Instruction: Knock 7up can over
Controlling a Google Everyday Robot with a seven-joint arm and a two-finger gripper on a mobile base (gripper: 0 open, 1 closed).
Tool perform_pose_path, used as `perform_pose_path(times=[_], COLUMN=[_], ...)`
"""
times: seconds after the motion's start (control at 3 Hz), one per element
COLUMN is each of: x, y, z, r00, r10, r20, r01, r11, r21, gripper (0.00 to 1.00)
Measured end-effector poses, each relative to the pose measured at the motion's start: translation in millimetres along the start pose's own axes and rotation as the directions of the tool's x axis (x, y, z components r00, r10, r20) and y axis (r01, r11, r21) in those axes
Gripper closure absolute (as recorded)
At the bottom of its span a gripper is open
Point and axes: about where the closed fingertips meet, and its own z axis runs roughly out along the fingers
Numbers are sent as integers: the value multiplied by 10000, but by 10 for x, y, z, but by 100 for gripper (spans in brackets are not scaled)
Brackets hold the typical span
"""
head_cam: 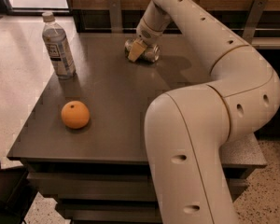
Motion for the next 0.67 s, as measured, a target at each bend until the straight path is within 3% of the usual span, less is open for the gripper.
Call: perform_pose_path(times=[0.33,0.67], x=[1,1], y=[2,2], z=[7,8], r00=[10000,10000], r10=[0,0], r20=[-5,-6], r01=[0,0], r11=[10000,10000], r21=[-9,-10], gripper=[0,0])
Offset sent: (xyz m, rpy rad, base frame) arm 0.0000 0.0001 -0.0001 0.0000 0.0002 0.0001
